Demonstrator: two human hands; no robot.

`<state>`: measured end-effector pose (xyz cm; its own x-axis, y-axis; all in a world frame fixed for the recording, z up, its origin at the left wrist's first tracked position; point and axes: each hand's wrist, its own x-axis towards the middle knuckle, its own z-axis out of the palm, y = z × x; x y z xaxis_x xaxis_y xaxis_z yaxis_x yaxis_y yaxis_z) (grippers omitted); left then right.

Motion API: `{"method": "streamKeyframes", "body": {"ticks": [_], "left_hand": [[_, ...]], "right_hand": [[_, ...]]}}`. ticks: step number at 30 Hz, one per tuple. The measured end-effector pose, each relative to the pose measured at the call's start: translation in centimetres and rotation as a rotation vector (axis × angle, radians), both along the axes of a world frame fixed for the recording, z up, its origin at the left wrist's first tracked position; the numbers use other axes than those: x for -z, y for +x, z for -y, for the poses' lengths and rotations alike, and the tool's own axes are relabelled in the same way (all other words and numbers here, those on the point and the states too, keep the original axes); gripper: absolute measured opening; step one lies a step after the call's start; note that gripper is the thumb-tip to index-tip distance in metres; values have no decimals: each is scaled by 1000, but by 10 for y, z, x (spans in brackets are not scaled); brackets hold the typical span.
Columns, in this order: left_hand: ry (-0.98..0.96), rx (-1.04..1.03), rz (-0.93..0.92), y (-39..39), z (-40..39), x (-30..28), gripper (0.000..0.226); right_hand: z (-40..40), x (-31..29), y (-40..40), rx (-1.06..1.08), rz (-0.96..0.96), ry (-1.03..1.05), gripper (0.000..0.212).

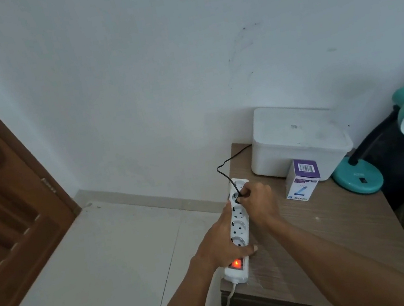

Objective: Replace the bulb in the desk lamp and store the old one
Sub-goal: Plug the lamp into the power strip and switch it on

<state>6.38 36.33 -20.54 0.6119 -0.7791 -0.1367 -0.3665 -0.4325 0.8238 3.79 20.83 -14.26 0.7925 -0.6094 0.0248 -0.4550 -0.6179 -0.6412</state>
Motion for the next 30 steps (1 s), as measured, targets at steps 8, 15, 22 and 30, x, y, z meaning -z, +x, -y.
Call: {"method": "streamKeyframes", "body": {"ticks": [8, 15, 22, 30], "left_hand": [[115, -60, 175, -9, -2, -14, 120], [150, 29, 610, -47, 17, -35, 93], [111, 206, 624, -98, 90, -39, 71], [131, 383, 599, -123, 195, -24, 66]], "right_hand": [[14, -12, -39, -126, -47, -12, 26], [42, 7, -119, -77, -200, -49, 44], [91, 27, -199, 25, -208, -213, 46], [168, 53, -244, 157, -157, -229, 49]]}}
